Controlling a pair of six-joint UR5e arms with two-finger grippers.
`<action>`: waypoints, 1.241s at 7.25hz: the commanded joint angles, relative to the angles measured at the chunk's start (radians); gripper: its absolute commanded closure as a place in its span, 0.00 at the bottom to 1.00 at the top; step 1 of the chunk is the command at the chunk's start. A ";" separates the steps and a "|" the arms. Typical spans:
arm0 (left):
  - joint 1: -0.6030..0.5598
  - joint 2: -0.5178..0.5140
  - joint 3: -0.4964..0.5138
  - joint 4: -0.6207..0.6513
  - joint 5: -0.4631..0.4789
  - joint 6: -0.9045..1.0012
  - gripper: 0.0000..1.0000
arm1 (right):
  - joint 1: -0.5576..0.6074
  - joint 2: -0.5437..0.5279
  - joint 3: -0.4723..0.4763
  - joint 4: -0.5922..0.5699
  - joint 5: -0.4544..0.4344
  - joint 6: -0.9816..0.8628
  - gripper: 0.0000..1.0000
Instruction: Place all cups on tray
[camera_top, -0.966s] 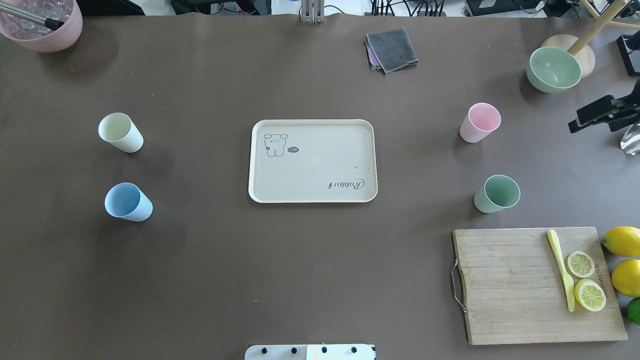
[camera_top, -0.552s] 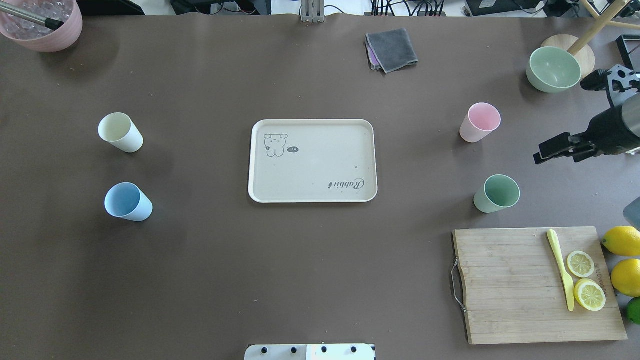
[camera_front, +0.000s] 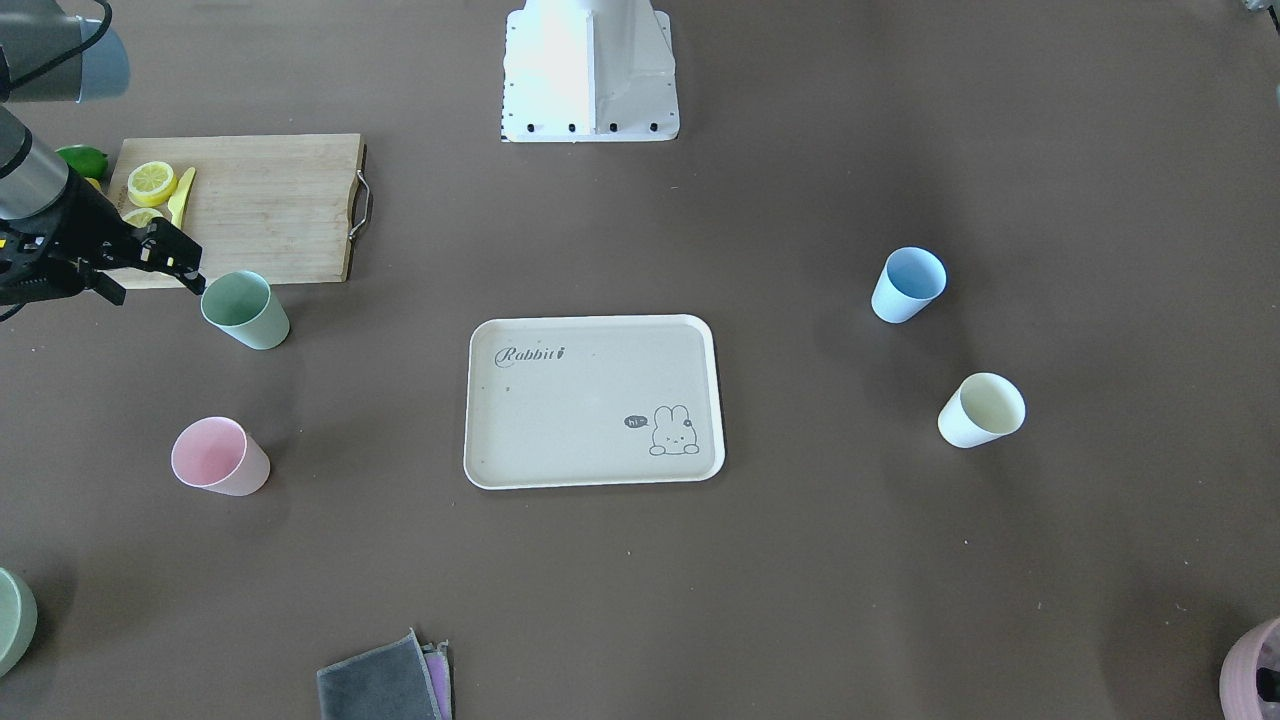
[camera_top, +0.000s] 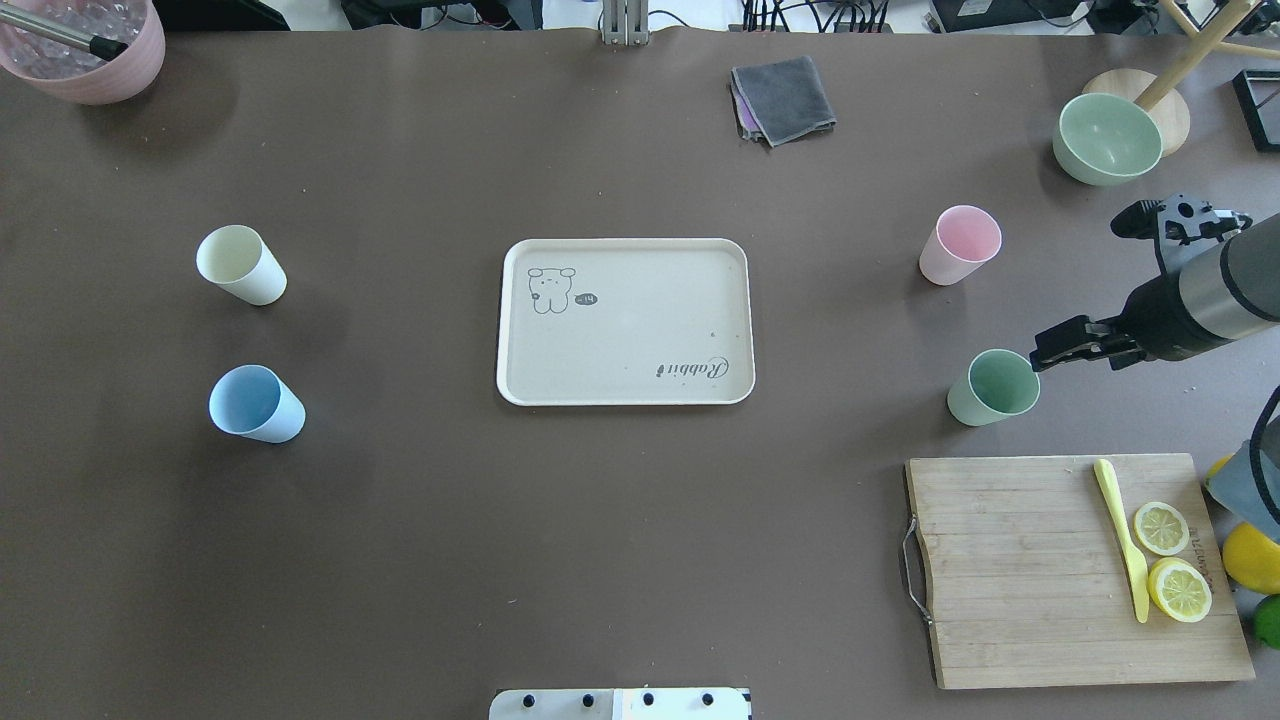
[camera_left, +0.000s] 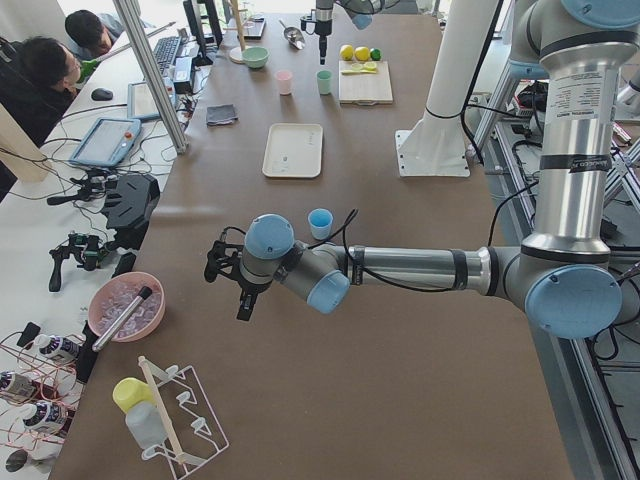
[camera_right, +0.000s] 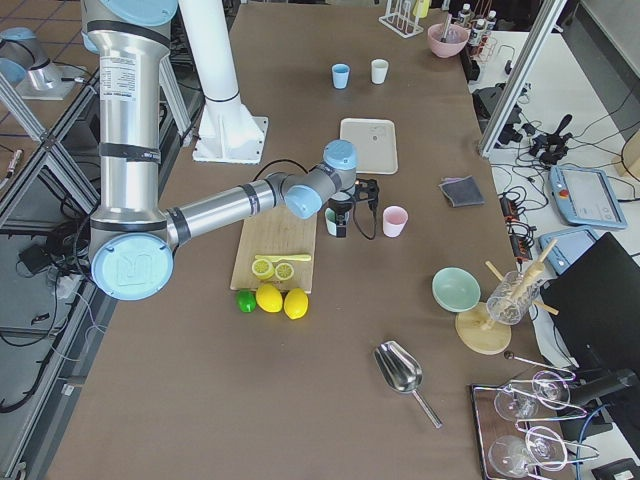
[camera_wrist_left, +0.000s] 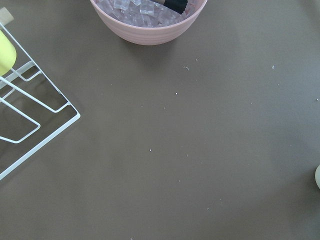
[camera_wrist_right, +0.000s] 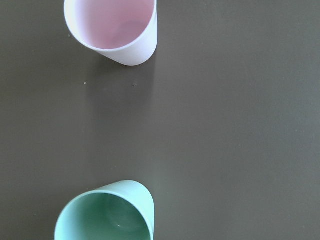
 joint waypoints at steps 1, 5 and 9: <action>0.001 -0.005 -0.002 -0.001 -0.001 -0.021 0.02 | -0.040 0.008 -0.019 0.003 -0.026 0.039 0.00; 0.001 -0.006 -0.002 -0.024 -0.003 -0.021 0.02 | -0.074 0.062 -0.068 0.000 -0.026 0.074 0.46; 0.009 -0.032 -0.004 -0.024 -0.065 -0.117 0.02 | -0.048 0.129 -0.103 0.000 0.032 0.082 1.00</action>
